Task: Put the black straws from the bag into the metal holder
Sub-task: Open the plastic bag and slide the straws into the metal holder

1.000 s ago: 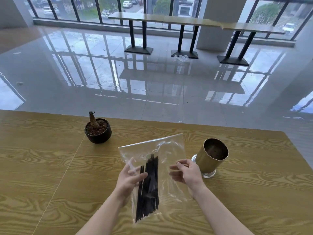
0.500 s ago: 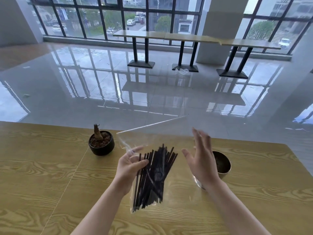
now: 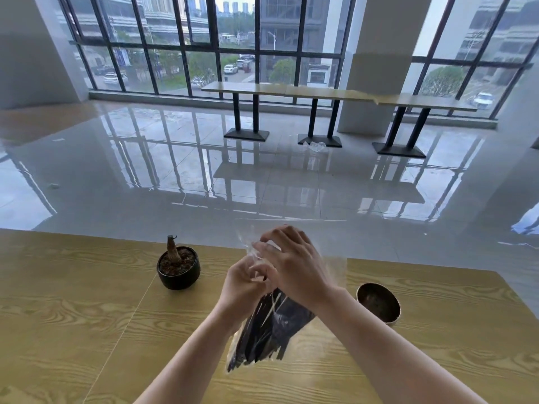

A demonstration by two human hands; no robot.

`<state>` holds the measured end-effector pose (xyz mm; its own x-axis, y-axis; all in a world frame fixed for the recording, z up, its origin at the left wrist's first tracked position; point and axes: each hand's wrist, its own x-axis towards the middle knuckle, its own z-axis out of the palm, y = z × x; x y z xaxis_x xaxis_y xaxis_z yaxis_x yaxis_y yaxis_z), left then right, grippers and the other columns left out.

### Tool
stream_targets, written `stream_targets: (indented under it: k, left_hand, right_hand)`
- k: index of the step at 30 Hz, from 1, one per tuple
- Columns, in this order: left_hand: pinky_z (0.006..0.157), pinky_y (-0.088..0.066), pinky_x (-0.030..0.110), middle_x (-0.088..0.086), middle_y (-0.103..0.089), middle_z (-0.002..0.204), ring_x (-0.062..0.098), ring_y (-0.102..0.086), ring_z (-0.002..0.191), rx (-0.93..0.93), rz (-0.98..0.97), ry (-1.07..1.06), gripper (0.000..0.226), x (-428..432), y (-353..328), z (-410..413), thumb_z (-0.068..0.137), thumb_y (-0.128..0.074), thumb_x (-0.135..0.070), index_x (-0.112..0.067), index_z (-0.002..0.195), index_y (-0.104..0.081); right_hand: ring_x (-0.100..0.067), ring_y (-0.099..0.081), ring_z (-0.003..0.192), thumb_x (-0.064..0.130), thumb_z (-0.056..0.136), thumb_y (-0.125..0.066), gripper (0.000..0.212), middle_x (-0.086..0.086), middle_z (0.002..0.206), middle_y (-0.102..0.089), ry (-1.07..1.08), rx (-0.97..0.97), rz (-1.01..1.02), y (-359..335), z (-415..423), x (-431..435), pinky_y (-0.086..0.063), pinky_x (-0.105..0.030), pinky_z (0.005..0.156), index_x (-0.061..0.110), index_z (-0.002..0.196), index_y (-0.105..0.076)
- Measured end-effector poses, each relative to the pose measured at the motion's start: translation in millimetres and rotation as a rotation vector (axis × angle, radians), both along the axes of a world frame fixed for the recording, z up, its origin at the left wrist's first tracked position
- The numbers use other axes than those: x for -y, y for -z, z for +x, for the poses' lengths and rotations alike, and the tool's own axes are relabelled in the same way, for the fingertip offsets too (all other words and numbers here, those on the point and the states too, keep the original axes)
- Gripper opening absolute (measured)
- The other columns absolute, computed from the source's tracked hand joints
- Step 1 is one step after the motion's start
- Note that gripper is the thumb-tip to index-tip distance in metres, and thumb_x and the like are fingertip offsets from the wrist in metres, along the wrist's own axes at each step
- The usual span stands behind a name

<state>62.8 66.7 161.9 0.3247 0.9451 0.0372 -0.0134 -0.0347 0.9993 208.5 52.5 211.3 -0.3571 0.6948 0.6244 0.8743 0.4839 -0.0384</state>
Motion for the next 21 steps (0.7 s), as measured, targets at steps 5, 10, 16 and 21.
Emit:
stream_targets:
  k: [5,10,16,21]
  left_hand:
    - [0.085,-0.059,0.031,0.002,-0.077,0.1,0.018,-0.072,0.097,-0.027,0.093,0.017,0.035,3.8,-2.7,-3.7,0.076,-0.081,-0.008,-0.029,0.102,-0.07]
    - [0.085,-0.06,0.035,0.0,-0.077,0.098,0.016,-0.072,0.095,-0.094,0.116,-0.005,0.038,5.8,-2.9,-1.4,0.077,-0.083,-0.011,-0.028,0.108,-0.067]
    - [0.065,-0.062,0.035,0.017,-0.076,0.093,0.036,-0.076,0.082,0.043,-0.063,-0.017,0.061,7.8,-0.6,-9.2,0.077,-0.077,0.009,-0.025,0.125,-0.062]
    - [0.06,-0.061,0.038,0.02,-0.076,0.095,0.042,-0.074,0.08,0.122,-0.133,0.023,0.06,6.2,-3.1,-11.2,0.076,-0.077,0.009,-0.024,0.124,-0.063]
  right_hand:
    - [-0.024,-0.062,0.097,0.027,0.083,-0.08,0.026,0.0,0.095,-0.071,0.009,-0.155,-0.067,-3.0,-3.4,0.6,-0.055,-0.04,0.083,0.012,0.104,-0.079]
    - [-0.017,-0.06,0.087,0.023,0.086,-0.078,0.008,0.005,0.084,-0.071,0.031,-0.293,-0.127,-7.0,-10.1,1.2,-0.051,-0.036,0.082,0.015,0.088,-0.08]
    - [-0.011,-0.065,0.077,0.018,0.09,-0.075,0.003,0.003,0.085,-0.076,0.15,-0.543,-0.18,-25.0,4.4,-8.9,-0.058,-0.033,0.076,0.016,0.091,-0.077]
    - [-0.008,-0.073,0.08,0.034,0.089,-0.074,0.025,0.006,0.089,-0.078,0.102,-0.62,-0.295,-35.1,17.9,-11.1,-0.062,-0.03,0.08,0.017,0.108,-0.076]
